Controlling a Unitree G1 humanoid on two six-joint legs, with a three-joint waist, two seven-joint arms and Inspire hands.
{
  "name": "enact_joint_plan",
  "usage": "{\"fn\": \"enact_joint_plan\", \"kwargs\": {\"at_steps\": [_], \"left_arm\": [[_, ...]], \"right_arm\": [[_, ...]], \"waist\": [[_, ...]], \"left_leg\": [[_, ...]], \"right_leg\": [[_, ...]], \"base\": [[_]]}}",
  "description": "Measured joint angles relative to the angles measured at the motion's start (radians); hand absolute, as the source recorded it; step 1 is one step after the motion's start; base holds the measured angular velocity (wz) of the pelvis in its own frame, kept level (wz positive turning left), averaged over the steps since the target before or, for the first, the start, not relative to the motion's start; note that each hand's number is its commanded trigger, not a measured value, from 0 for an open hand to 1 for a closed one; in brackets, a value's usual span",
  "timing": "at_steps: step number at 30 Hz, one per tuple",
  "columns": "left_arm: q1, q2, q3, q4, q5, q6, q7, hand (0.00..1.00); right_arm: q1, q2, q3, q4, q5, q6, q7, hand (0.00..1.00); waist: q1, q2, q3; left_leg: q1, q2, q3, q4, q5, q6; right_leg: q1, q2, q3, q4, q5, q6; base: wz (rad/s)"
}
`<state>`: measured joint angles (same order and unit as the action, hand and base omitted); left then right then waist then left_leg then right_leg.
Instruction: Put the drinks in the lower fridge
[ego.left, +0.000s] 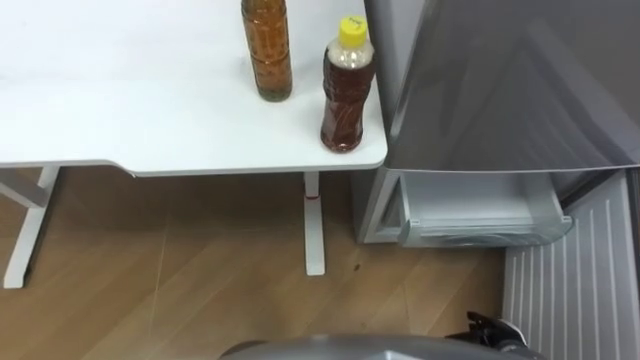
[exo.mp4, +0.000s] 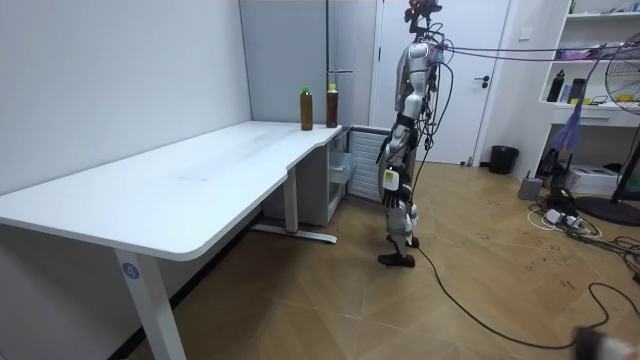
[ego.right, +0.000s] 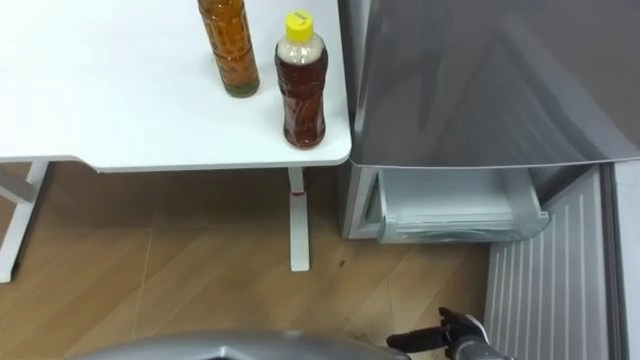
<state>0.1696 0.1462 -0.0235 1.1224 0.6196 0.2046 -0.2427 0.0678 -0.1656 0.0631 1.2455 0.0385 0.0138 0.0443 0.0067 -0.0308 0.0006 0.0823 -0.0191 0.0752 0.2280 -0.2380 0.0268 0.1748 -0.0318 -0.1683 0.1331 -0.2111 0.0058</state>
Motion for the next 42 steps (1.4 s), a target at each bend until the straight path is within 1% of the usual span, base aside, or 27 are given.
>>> {"fn": "enact_joint_plan", "kwargs": {"at_steps": [2,3,5,7,9,14,17,19,20,21,23,24,25,26,27,28,29,30,31,32,34,35,38,39,40,41,42], "left_arm": [[0.0,0.0,0.001,0.002,-0.011,-0.002,0.015,0.0],[0.0,0.0,0.002,0.001,-0.024,-0.003,0.021,0.0],[0.0,0.0,0.004,0.003,-0.068,-0.009,0.041,0.0],[0.0,-0.001,0.023,0.01,-0.12,-0.023,0.071,0.0],[0.0,-0.001,0.025,0.017,-0.15,-0.035,0.098,0.0],[0.015,-0.009,0.084,0.012,-0.203,-0.046,0.159,0.0],[0.025,-0.013,0.14,0.012,-0.303,-0.054,0.212,0.0],[0.031,-0.013,0.187,0.01,-0.393,-0.059,0.266,0.0],[0.032,-0.013,0.197,0.006,-0.411,-0.06,0.281,0.0],[0.035,-0.013,0.209,-0.002,-0.472,-0.063,0.317,0.0],[0.03,-0.014,0.235,-0.012,-0.605,-0.085,0.387,0.0],[0.03,-0.015,0.247,-0.021,-0.634,-0.089,0.401,0.0],[0.03,-0.015,0.27,-0.037,-0.685,-0.104,0.43,0.0],[0.03,-0.016,0.285,-0.045,-0.706,-0.112,0.444,0.0],[0.03,-0.017,0.308,-0.066,-0.74,-0.128,0.475,0.0],[0.03,-0.018,0.327,-0.096,-0.751,-0.143,0.501,0.0],[0.034,-0.019,0.333,-0.117,-0.765,-0.15,0.516,0.0],[0.042,-0.021,0.334,-0.161,-0.794,-0.166,0.549,0.0],[0.041,-0.023,0.333,-0.193,-0.815,-0.189,0.582,0.0],[0.04,-0.024,0.332,-0.202,-0.821,-0.204,0.597,0.0],[0.034,-0.025,0.318,-0.223,-0.85,-0.251,0.655,0.0],[0.031,-0.025,0.313,-0.224,-0.865,-0.258,0.669,0.0],[0.021,-0.033,0.299,-0.288,-0.938,-0.278,0.729,0.0],[0.022,-0.036,0.293,-0.319,-0.945,-0.294,0.746,0.0],[0.023,-0.039,0.293,-0.357,-0.945,-0.304,0.762,0.0],[0.024,-0.039,0.293,-0.378,-0.945,-0.309,0.771,0.0],[0.025,-0.04,0.295,-0.42,-0.944,-0.325,0.792,0.0]], "right_arm": [[0.001,-0.001,-0.007,0.0,0.0,-0.001,0.001,0.0],[0.001,-0.001,-0.007,0.0,0.0,-0.001,0.001,0.0],[0.001,-0.002,-0.008,0.002,0.001,-0.004,0.0,0.0],[0.001,-0.002,-0.011,0.015,0.001,-0.012,-0.003,0.0],[-0.001,-0.002,-0.012,0.028,0.001,-0.015,-0.012,0.0],[0.0,-0.002,-0.034,0.039,0.001,-0.021,-0.018,0.0],[0.002,-0.001,-0.046,0.042,0.001,-0.014,-0.019,0.0],[0.002,-0.001,-0.047,0.042,0.001,-0.011,-0.019,0.0],[0.002,-0.001,-0.046,0.042,0.001,-0.01,-0.02,0.0],[0.001,-0.001,-0.046,0.042,0.001,-0.007,-0.021,0.0],[0.003,-0.001,-0.047,0.043,0.0,-0.004,-0.029,0.0],[0.003,-0.001,-0.046,0.043,0.0,-0.003,-0.031,0.0],[0.007,-0.001,-0.046,0.043,-0.004,-0.002,-0.035,0.0],[0.01,-0.001,-0.046,0.043,-0.007,-0.002,-0.039,0.0],[0.019,-0.001,-0.048,0.043,-0.018,-0.003,-0.044,0.0],[0.033,-0.002,-0.051,0.043,-0.038,-0.005,-0.049,0.0],[0.038,-0.002,-0.051,0.043,-0.05,-0.005,-0.053,0.0],[0.041,-0.003,-0.051,0.043,-0.072,-0.004,-0.062,0.0],[0.046,-0.003,-0.051,0.043,-0.086,-0.001,-0.071,0.0],[0.048,-0.002,-0.048,0.043,-0.089,-0.001,-0.076,0.0],[0.051,-0.002,-0.046,0.042,-0.09,-0.004,-0.079,0.0],[0.052,-0.003,-0.044,0.042,-0.087,-0.004,-0.079,0.0],[0.056,-0.004,-0.035,0.042,-0.1,-0.004,-0.076,0.0],[0.059,-0.004,-0.035,0.042,-0.106,-0.004,-0.075,0.0],[0.061,-0.004,-0.035,0.04,-0.109,-0.005,-0.075,0.0],[0.063,-0.004,-0.035,0.037,-0.111,-0.005,-0.075,0.0],[0.065,-0.004,-0.036,0.034,-0.122,-0.008,-0.075,0.0]], "waist": [[0.0,0.002,0.0001],[0.0,0.007,-0.0021],[0.0,0.007,-0.0011],[-0.001,0.01,0.0004],[-0.001,0.013,0.0015],[-0.001,0.017,0.0029],[0.001,0.017,0.0028],[0.001,0.016,0.0029],[0.001,0.015,0.0028],[0.0,0.014,0.0021],[0.0,0.012,0.0011],[0.001,0.011,0.0014],[0.004,0.007,0.0],[0.006,0.007,-0.0003],[0.013,0.007,-0.0006],[0.024,0.008,-0.001],[0.029,0.007,-0.0009],[0.03,0.01,-0.0006],[0.031,0.007,0.0019],[0.031,0.008,0.0025],[0.031,0.016,0.0025],[0.03,0.016,0.0032],[0.027,0.02,0.0021],[0.028,0.016,0.0041],[0.029,0.02,0.0014],[0.03,0.02,0.0015],[0.03,0.02,0.0009]], "left_leg": [[0.0,0.0,-0.002,0.0,0.0,0.0],[0.0,0.0,-0.003,0.001,0.0,0.0],[0.0,-0.001,-0.006,0.002,0.0,0.0],[0.001,-0.002,-0.009,0.004,0.0,0.0],[0.001,-0.002,-0.009,0.002,0.0,0.0],[-0.001,-0.002,-0.008,-0.002,0.0,0.0],[-0.001,-0.004,-0.008,-0.002,0.0,0.0],[-0.003,-0.005,-0.012,-0.004,0.0,0.0],[-0.004,-0.006,-0.011,-0.004,0.0,0.0],[-0.004,-0.007,-0.01,-0.005,0.0,0.0],[-0.003,-0.009,-0.015,-0.003,0.0,0.001],[-0.004,-0.01,-0.016,-0.003,0.0,0.001],[-0.002,-0.01,-0.02,-0.003,0.0,0.001],[0.0,-0.01,-0.02,-0.003,0.0,0.001],[0.003,-0.01,-0.021,-0.003,0.001,0.001],[0.007,-0.009,-0.021,-0.004,0.001,0.001],[0.01,-0.009,-0.02,-0.005,0.001,0.001],[0.015,-0.008,-0.022,-0.005,0.001,0.001],[0.015,-0.009,-0.024,-0.006,0.001,0.001],[0.016,-0.009,-0.023,-0.007,0.001,0.001],[0.014,-0.007,-0.023,-0.01,-0.001,0.004],[0.013,-0.007,-0.023,-0.014,-0.002,0.006],[0.01,-0.009,-0.025,-0.012,-0.002,0.007],[0.011,-0.01,-0.025,-0.013,-0.001,0.007],[0.012,-0.01,-0.024,-0.014,-0.001,0.007],[0.011,-0.01,-0.023,-0.014,0.0,0.007],[0.011,-0.01,-0.024,-0.015,0.0,0.007]], "right_leg": [[0.0,0.0,0.0,0.0,0.0,-0.001],[0.0,0.0,-0.001,0.0,0.0,-0.001],[0.001,-0.001,-0.003,0.0,0.0,-0.001],[0.002,-0.001,-0.006,0.001,0.0,-0.001],[0.002,-0.001,-0.006,0.001,0.0,-0.001],[-0.001,-0.001,-0.003,-0.001,-0.001,-0.001],[-0.001,-0.002,-0.002,-0.001,-0.002,0.001],[-0.003,-0.003,-0.006,0.0,-0.004,0.001],[-0.003,-0.003,-0.008,0.0,-0.005,0.001],[-0.002,-0.005,-0.017,0.001,-0.007,0.002],[-0.001,-0.008,-0.028,0.001,-0.008,0.002],[-0.001,-0.008,-0.029,0.001,-0.008,0.003],[0.0,-0.008,-0.029,0.002,-0.008,0.002],[0.001,-0.007,-0.029,0.002,-0.008,0.003],[0.003,-0.007,-0.028,0.004,-0.008,0.002],[0.003,-0.007,-0.024,0.007,-0.008,0.002],[0.003,-0.007,-0.023,0.01,-0.008,0.002],[0.003,-0.007,-0.024,0.018,-0.008,0.002],[0.004,-0.008,-0.025,0.019,-0.008,0.002],[0.004,-0.009,-0.024,0.019,-0.008,0.003],[0.001,-0.009,-0.023,0.021,-0.008,0.003],[0.001,-0.009,-0.023,0.022,-0.008,0.003],[-0.001,-0.009,-0.026,0.022,-0.007,0.003],[0.0,-0.009,-0.025,0.022,-0.007,0.003],[0.0,-0.009,-0.026,0.022,-0.007,0.003],[0.0,-0.009,-0.026,0.021,-0.007,0.003],[-0.001,-0.009,-0.027,0.021,-0.007,0.003]], "base": [[0.0],[0.0],[0.0],[0.04],[0.0],[0.0],[0.0],[0.02],[0.09],[0.12],[0.12],[0.07],[0.0],[0.0],[-0.07],[-0.09],[-0.08],[0.0],[0.0],[-0.06],[-0.13],[-0.07],[0.0],[0.0],[0.0],[0.0],[0.0]]}}
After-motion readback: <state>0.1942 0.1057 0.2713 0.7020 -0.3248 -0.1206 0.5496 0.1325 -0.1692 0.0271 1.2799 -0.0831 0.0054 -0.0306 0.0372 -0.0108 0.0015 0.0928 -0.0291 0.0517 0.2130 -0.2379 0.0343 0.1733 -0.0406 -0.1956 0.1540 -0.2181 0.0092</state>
